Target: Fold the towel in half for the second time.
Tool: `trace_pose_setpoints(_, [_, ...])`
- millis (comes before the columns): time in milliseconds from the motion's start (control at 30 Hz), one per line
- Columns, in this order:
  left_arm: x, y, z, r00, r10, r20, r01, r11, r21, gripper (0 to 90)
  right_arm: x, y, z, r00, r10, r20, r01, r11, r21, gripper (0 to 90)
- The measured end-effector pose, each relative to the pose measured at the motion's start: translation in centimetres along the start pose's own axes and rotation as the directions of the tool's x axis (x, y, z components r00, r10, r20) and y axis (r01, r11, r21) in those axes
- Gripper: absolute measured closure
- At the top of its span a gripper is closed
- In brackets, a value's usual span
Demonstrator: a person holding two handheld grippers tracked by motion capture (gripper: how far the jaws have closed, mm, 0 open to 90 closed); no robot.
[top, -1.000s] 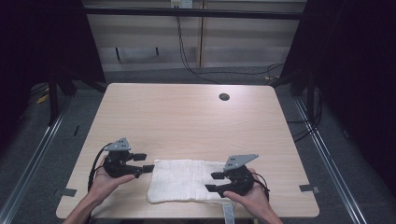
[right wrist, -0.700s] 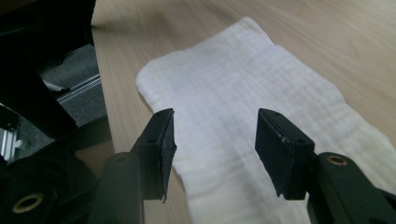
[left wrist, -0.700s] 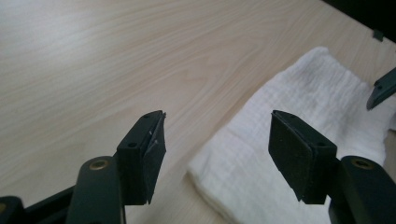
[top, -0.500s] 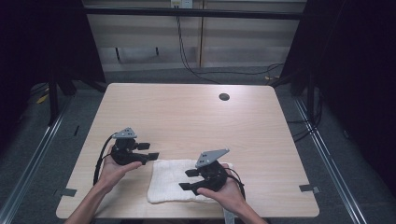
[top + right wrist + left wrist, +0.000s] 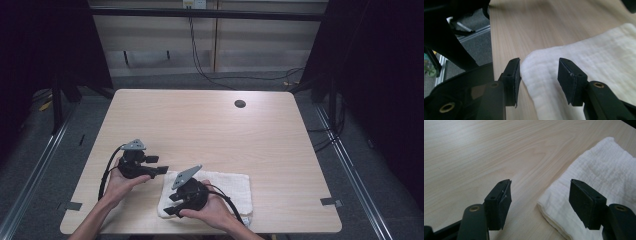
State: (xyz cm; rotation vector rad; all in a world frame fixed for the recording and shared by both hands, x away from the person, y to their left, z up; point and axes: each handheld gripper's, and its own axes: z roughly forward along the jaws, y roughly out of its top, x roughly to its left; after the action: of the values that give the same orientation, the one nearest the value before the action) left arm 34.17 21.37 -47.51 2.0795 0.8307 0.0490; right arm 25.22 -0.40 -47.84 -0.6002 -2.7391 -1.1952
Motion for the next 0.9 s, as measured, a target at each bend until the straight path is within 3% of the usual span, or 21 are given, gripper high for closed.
trace_pose_setpoints(133, [0.1,-0.1,0.0,1.0000,0.005,0.002,-0.005,1.0000,0.006,33.8,-0.1,-0.1,1.0,1.0000,-0.001,0.007,0.001,1.000,0.004,50.0])
trace_pose_setpoints(267, [0.2,-0.2,0.1,1.0000,-0.002,0.001,0.002,1.0000,0.003,33.5,0.1,0.0,1.8,0.9986,-0.041,0.032,0.041,0.999,0.000,45.7])
trace_pose_setpoints(500, [0.3,-0.1,0.2,1.0000,0.001,-0.007,-0.001,1.0000,0.006,33.2,0.5,0.0,2.9,0.9976,-0.069,0.005,0.069,0.998,0.011,45.7])
trace_pose_setpoints(567, [0.2,-0.1,0.2,1.0000,0.006,-0.007,-0.006,0.9999,0.008,33.2,1.2,-0.2,3.3,0.9926,-0.111,0.049,0.112,0.994,-0.003,46.2])
trace_pose_setpoints(633, [0.2,-0.1,0.2,1.0000,0.005,-0.008,-0.005,1.0000,0.006,33.2,1.4,-0.3,3.3,0.9905,-0.122,0.063,0.122,0.992,-0.001,47.6])
trace_pose_setpoints(700, [0.2,-0.1,0.2,0.9999,0.006,-0.009,-0.005,1.0000,0.008,33.2,1.9,-0.4,3.4,0.9787,-0.164,0.123,0.165,0.986,0.002,52.7])
trace_pose_setpoints(767, [0.2,-0.1,0.2,0.9999,0.006,-0.009,-0.006,0.9999,0.010,33.3,2.0,-0.4,3.4,0.9783,-0.164,0.127,0.165,0.986,0.000,53.7])
trace_pose_setpoints(800, [0.2,-0.1,0.2,1.0000,0.006,-0.005,-0.006,0.9999,0.010,33.5,1.8,-0.4,3.4,0.9774,-0.165,0.132,0.166,0.986,-0.002,59.9])
trace_pose_setpoints(833, [0.2,-0.1,0.2,1.0000,0.006,-0.005,-0.006,0.9999,0.010,33.5,1.8,-0.4,3.4,0.9774,-0.165,0.132,0.166,0.986,-0.002,59.9])
trace_pose_setpoints(867, [0.2,0.0,0.1,1.0000,0.007,-0.005,-0.007,1.0000,0.007,33.6,1.5,-0.5,3.2,0.9784,-0.157,0.135,0.159,0.987,-0.008,67.6])
trace_pose_setpoints(900, [0.2,0.0,0.1,1.0000,0.007,-0.005,-0.007,1.0000,0.007,33.6,1.5,-0.5,3.2,0.9784,-0.157,0.135,0.159,0.987,-0.008,67.6])
